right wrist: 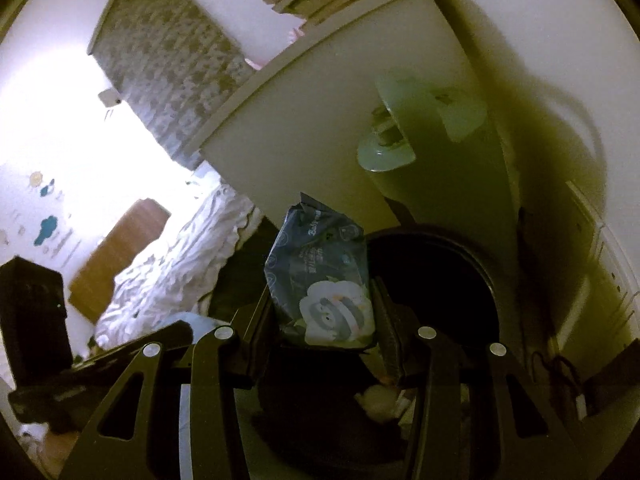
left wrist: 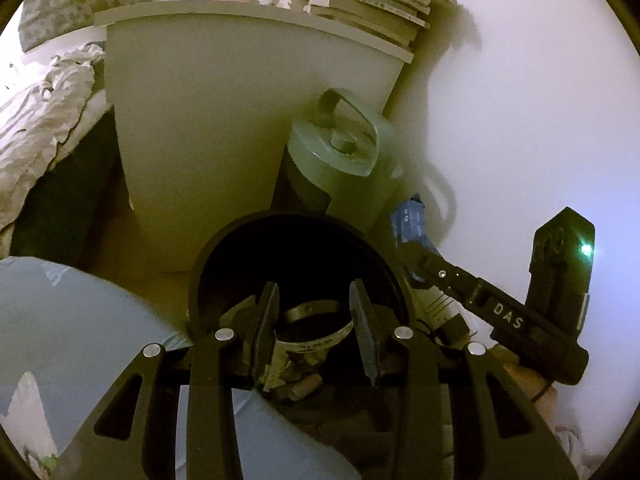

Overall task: Collect trash
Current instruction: 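Open both tools to drop the tin and bag into the bin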

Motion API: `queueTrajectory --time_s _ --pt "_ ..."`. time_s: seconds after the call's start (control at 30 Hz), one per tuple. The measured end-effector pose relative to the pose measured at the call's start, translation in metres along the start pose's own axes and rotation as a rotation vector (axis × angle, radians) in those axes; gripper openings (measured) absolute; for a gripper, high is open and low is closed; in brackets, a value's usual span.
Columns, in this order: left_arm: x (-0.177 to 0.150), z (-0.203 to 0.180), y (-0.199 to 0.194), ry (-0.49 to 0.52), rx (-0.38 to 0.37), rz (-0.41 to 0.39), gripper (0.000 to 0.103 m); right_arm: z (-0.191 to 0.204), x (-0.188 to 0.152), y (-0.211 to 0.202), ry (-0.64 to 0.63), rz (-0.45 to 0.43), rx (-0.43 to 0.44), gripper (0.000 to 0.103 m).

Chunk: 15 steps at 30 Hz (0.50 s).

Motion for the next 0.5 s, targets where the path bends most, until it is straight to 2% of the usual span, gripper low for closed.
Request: queueTrajectory --time_s 0.1,0.13,0.2,0.23,0.27,0.43,0.5 --pt "0.004 -0.005 0.006 0.019 0.016 0.008 0.039 -0.009 0.001 0.004 0.038 0.006 -0.018 0.049" --pt "0.006 -0.007 0.007 0.024 0.017 0.008 0.039 -0.011 0.002 0.004 0.048 0.008 -0.021 0.053" --pt "0.008 -0.011 0.005 0.032 0.022 0.006 0.049 -0.015 0.002 0.002 0.069 -0.011 -0.032 0.069" --pt "0.008 -0.012 0.003 0.034 0.029 -0.003 0.064 -0.015 0.002 0.0 0.073 -0.02 -0.032 0.071" --pt "0.008 -0.013 -0.002 0.035 0.029 -0.015 0.072 -0.015 0.002 -0.001 0.073 -0.026 -0.032 0.073" --pt "0.003 -0.008 -0.027 0.03 0.065 -0.028 0.075 -0.015 -0.003 0.003 0.073 -0.01 -0.027 0.074" --pt "-0.006 0.003 -0.045 0.005 0.093 -0.038 0.082 -0.013 -0.004 0.006 0.066 0.0 -0.022 0.076"
Point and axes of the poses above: each gripper's, at about its wrist camera, not at the fingertips, and y roughly the way its jaws point, z to its left, x to its top, the point moved 2 cm from there along y, roughly the way its jaws point, and after that the axes turned 1 degree about -x, right-handed, at the moved point
